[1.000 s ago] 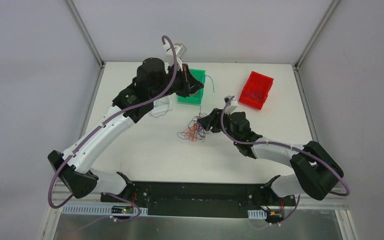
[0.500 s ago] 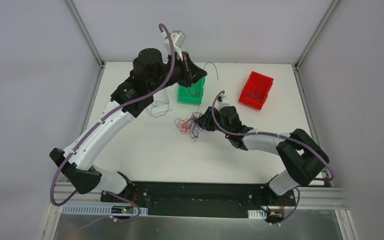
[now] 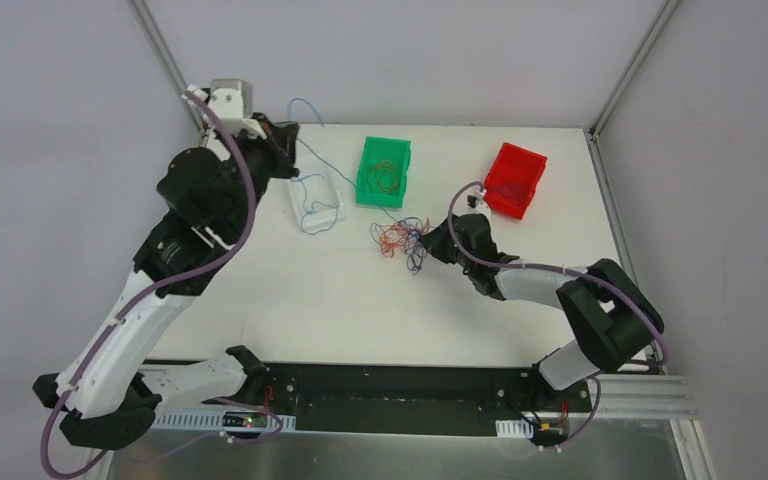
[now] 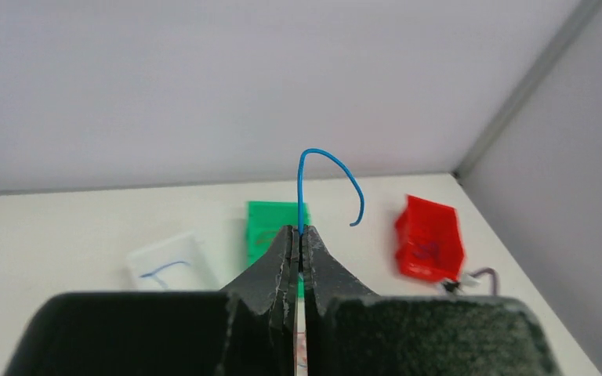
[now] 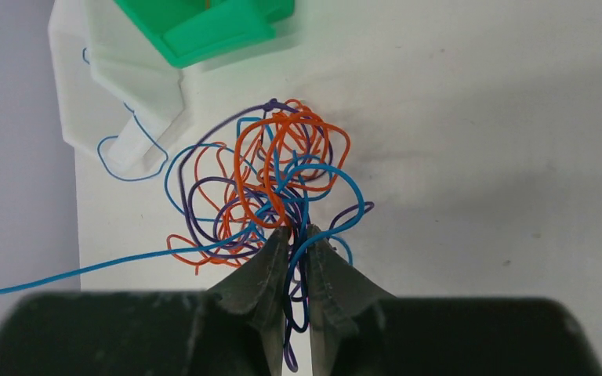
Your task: Untangle the cables
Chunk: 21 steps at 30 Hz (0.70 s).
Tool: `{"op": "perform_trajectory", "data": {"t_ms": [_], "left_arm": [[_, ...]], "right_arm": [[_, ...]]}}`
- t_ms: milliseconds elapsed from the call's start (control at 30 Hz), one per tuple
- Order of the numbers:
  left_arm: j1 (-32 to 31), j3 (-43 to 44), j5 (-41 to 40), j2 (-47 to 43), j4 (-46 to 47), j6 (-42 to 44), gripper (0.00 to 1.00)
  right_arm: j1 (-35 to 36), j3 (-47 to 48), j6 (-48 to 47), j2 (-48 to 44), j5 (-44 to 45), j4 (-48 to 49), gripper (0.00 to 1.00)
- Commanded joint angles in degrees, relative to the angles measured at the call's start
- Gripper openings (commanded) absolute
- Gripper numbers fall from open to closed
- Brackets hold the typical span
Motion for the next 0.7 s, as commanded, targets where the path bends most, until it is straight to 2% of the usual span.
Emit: {"op": "perform_trajectory", "data": {"t_ms": [0, 100, 267, 333, 467, 567, 667], "left_arm": [[0.00, -3.82, -22.35, -5.65, 2.22, 12.86, 0.00], [0.04, -7.76, -28.24, -9.29, 2.21, 16.06, 0.00], [0.08, -15.01, -29.51, -13.53, 2.05, 15.79, 0.00], [0.09, -18.87, -26.81, -15.50, 1.90, 13.49, 0.00], [0.09, -28.51, -14.99, -19.42, 1.29, 4.53, 0.00], [0.14, -34.37, -8.20, -18.77, -0.12, -0.94, 0.00], [0.11, -38.37, -4.87, -16.80, -2.31, -5.15, 0.00]], "right_arm": [[-1.82, -2.35, 5.12, -3.75, 5.05, 0.63, 0.15], [-2.68, -3.81, 5.82, -5.75, 6.59, 0.82, 0.15], [-2.71, -6.06, 2.73, -10.98, 11.24, 0.90, 0.16], [-2.67, -6.37, 1.40, -12.34, 12.06, 0.90, 0.15], [-2.61, -6.12, -1.33, -13.70, 9.51, 1.76, 0.15], [-2.29, -6.21, -3.73, -13.99, 6.50, 4.03, 0.15], [-1.39, -5.13, -6.49, -14.40, 5.86, 3.30, 0.15]]}}
